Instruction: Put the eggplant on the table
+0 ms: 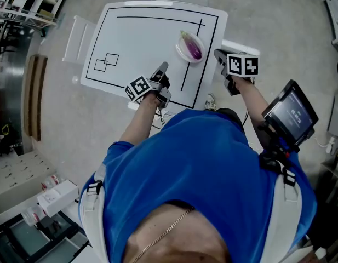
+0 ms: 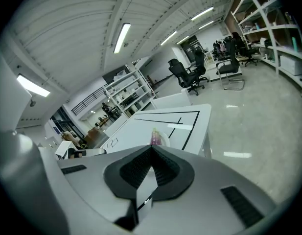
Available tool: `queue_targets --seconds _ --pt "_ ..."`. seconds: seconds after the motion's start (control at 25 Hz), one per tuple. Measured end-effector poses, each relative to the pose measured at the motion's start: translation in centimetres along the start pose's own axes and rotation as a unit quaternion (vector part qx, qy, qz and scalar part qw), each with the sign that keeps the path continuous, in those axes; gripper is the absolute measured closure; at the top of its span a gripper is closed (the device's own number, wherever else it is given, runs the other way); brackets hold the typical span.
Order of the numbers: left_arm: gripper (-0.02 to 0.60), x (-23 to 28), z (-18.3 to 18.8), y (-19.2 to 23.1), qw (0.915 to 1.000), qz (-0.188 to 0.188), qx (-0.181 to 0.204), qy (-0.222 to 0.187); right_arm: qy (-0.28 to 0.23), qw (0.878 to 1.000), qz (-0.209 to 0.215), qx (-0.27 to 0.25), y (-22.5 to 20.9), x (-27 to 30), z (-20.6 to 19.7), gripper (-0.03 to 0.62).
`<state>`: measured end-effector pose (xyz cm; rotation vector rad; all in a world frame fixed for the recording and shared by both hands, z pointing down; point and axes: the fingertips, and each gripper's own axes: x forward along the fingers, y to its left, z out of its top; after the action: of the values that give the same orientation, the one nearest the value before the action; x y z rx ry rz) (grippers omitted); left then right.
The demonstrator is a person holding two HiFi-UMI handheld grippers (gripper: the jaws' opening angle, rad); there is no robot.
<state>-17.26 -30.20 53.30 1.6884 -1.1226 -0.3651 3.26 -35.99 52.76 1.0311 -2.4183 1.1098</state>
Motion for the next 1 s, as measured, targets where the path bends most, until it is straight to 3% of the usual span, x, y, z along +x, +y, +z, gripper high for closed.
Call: queue_targets --seconds 0.4,0.76,1.0 --pt "0.574 -0.2 -1.5 -3.9 0.9982 -0.039 0.038 0.023 -0.053 0.998 -0.011 0.032 2.4 -5.8 -2.8 0.592" --pt "0.574 -2.7 -3.7 -5.0 0.9961 -0.055 0.052 0.045 -0.066 0.997 -0.022 0.045 5.9 -8.4 -6.3 0.592" --pt "0.574 -2.4 -3.9 -5.2 0.9957 -0.061 0.053 0.046 -0.068 0.997 -0.025 0.042 6.1 -8.7 -6.5 0.592"
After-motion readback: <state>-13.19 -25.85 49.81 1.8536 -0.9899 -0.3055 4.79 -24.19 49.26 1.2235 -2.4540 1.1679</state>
